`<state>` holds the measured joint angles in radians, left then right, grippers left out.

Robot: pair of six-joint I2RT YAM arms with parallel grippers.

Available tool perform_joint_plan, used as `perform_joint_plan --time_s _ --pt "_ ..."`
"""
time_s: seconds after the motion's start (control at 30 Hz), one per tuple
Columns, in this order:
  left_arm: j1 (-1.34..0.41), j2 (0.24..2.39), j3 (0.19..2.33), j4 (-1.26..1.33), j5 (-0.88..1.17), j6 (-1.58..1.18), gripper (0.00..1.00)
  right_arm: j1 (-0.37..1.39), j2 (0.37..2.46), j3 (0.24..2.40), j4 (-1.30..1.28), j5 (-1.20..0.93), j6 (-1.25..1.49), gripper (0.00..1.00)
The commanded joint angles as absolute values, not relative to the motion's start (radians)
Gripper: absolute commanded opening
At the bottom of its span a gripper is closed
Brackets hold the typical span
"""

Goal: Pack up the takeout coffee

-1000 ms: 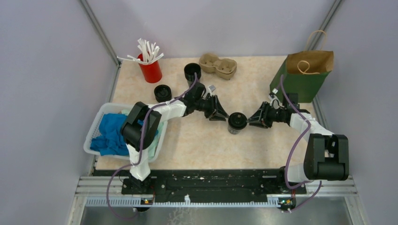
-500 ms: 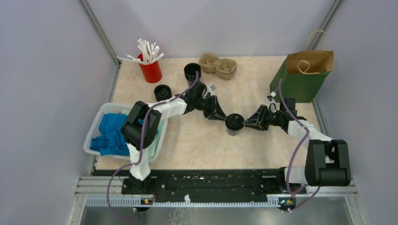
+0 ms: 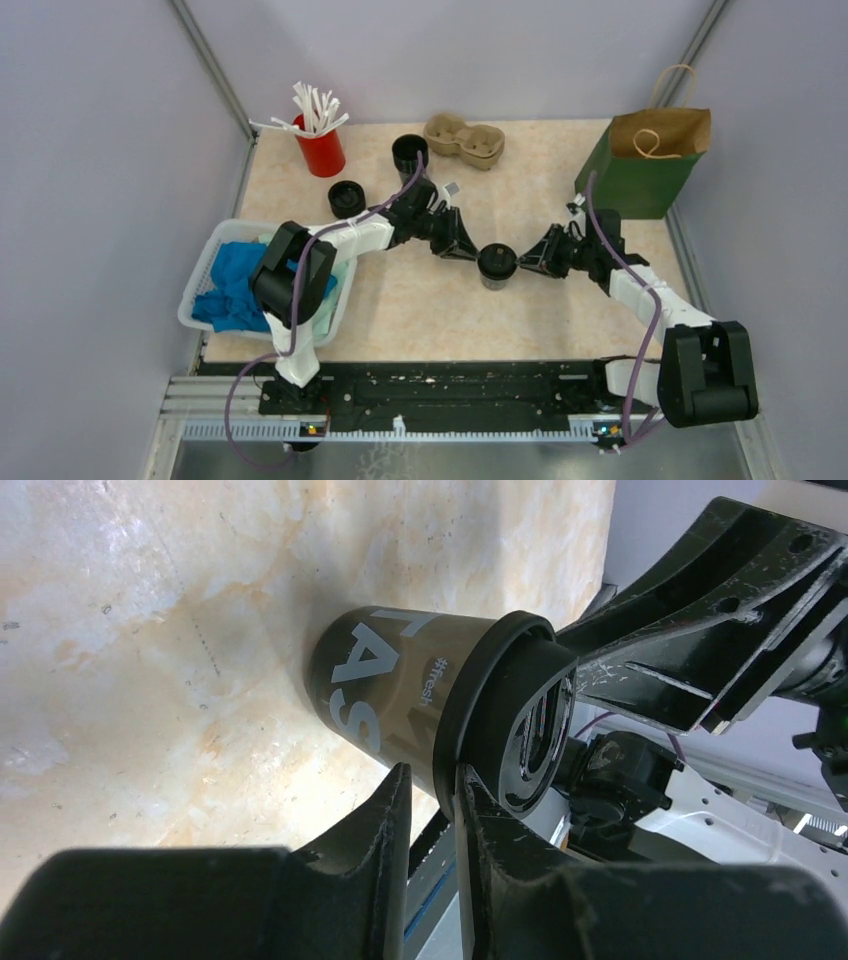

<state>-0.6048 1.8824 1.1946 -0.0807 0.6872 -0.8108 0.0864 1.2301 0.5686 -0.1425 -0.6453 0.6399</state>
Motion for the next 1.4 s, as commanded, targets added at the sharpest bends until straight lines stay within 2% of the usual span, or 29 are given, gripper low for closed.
perform_joint_plan --time_s 0.0,0.13,0.27,0.37,0.47,0.83,1.1,1.37 --pt "-0.605 1.944 1.09 -0.254 0.503 -0.699 0.26 0.133 1.287 0.518 -0.364 -0.304 0.571 0.13" --pt "-0.605 1.946 1.071 -0.245 0.503 -0.696 0.26 0.133 1.363 0.511 -0.289 -0.373 0.566 0.14" --pt "-0.606 1.918 1.105 -0.228 0.557 -0.677 0.29 0.133 1.288 0.617 -0.34 -0.501 0.54 0.21" --pt "-0.607 1.907 1.141 -0.205 0.635 -0.696 0.35 0.133 1.224 0.694 -0.384 -0.57 0.523 0.31" --pt "-0.606 1.887 1.161 -0.189 0.666 -0.718 0.37 0.129 1.21 0.72 -0.381 -0.619 0.532 0.35" --pt "-0.605 1.866 1.262 -0.201 0.704 -0.735 0.47 0.029 1.262 0.78 -0.429 -0.729 0.474 0.4" --pt "-0.606 1.874 1.316 -0.233 0.703 -0.719 0.53 0.028 1.255 0.763 -0.418 -0.755 0.48 0.42" --pt "-0.615 1.883 1.297 -0.178 0.788 -0.729 0.69 0.026 1.255 0.732 -0.403 -0.769 0.479 0.47"
